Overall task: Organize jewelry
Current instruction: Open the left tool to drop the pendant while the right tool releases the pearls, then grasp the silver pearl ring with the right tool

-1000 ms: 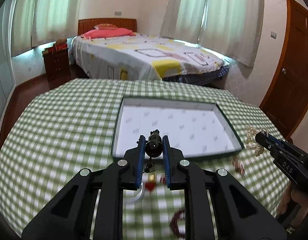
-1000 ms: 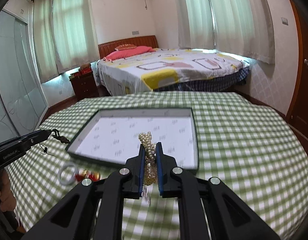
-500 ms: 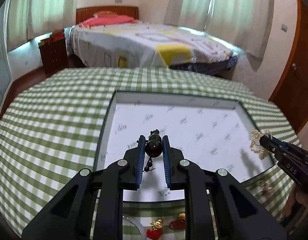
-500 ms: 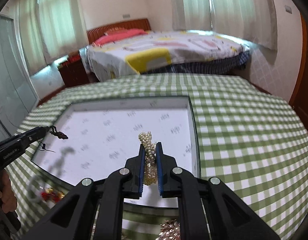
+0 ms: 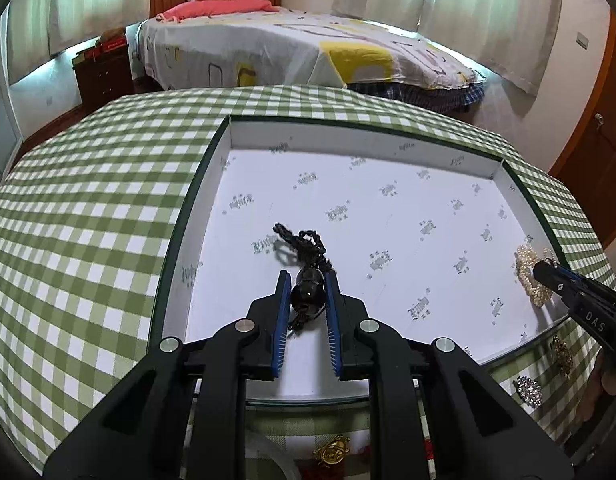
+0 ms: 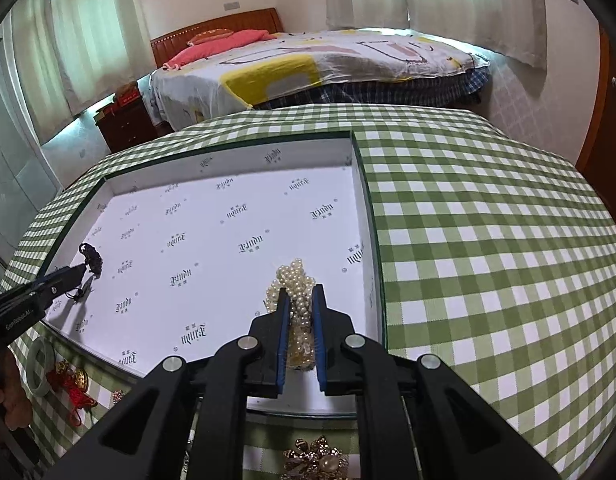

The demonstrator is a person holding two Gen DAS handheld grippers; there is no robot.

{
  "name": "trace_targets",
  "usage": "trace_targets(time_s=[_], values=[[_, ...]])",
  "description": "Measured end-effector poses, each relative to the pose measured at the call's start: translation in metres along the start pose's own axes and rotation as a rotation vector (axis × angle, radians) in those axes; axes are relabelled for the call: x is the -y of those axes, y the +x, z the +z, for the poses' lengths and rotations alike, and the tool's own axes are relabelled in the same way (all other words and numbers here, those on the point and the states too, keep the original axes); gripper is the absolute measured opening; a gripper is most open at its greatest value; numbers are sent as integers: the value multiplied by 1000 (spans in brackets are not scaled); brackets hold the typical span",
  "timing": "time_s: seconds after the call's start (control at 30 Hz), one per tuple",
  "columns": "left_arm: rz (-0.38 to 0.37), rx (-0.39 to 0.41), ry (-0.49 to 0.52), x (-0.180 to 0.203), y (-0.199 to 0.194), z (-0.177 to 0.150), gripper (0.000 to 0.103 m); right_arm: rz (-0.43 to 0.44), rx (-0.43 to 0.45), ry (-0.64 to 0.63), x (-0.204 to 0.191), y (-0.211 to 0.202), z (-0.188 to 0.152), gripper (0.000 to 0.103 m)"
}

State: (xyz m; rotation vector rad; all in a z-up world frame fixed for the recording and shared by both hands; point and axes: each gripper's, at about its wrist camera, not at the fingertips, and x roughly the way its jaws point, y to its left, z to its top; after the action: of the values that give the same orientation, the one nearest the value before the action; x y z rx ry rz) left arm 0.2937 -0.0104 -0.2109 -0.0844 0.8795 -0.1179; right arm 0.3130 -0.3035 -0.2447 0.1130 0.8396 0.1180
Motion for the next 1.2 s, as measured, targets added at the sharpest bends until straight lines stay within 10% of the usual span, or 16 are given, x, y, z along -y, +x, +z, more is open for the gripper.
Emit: trace_targets(time_s=[0.37,0.73,1.2], values=[[5,8,-15,-5,-9,-9,33,34,23,-18,-5,-5,0,40],[-5,120,-21,-4,-64,-19,55,18,98,-46,-16,-54,-20,44],[27,121,-31,-3,-127,-99,58,84,59,-133,-58,-105,-107,44]])
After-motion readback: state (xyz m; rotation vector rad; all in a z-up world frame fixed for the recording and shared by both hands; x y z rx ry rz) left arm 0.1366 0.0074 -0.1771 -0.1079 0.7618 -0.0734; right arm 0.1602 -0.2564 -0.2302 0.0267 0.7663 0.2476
